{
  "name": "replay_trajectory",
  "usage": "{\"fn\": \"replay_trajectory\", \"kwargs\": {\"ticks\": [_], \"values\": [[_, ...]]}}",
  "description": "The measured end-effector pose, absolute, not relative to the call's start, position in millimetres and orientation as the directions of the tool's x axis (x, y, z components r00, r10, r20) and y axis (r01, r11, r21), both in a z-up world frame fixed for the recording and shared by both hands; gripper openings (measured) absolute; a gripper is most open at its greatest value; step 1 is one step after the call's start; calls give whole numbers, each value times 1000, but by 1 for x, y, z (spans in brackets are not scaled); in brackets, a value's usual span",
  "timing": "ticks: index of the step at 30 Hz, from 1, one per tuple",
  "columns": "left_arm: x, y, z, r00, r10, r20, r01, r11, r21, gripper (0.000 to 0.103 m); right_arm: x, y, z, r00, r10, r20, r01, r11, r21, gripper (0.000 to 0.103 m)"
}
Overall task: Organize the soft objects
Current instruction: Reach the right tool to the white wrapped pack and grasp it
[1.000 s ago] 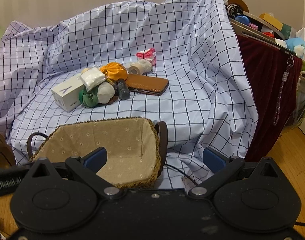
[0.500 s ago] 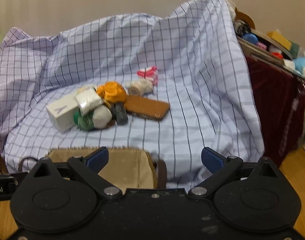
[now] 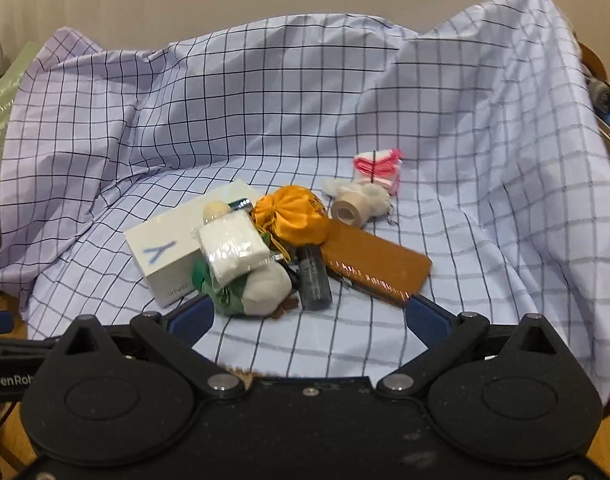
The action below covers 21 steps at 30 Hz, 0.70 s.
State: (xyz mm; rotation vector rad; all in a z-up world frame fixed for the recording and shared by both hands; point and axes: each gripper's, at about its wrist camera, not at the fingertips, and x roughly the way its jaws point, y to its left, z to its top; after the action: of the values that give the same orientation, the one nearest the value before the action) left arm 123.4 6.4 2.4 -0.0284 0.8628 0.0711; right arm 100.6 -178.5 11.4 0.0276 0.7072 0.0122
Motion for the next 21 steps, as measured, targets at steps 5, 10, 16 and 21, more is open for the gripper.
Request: {"fn": "replay_trajectory", "kwargs": {"ticks": [5,10,16,21], "values": [[147,16,-11,618,70,-783,-94,996,15,99,140,-161,3,745,38,-665,-55,998,-4,102],[162,28,-21,587,76,-806,-122,993,5,99,171,-139,-6,739,69,-670,-108,994,-17,101],[171,40,-29,569,87,-818,-148,989,3,99,199,-119,-21,707,105,-699,-162,987,-15,98],[174,43,-33,557,80,-826,-148,989,-4,99,212,-114,-31,689,106,-717,-163,987,-11,98]]}}
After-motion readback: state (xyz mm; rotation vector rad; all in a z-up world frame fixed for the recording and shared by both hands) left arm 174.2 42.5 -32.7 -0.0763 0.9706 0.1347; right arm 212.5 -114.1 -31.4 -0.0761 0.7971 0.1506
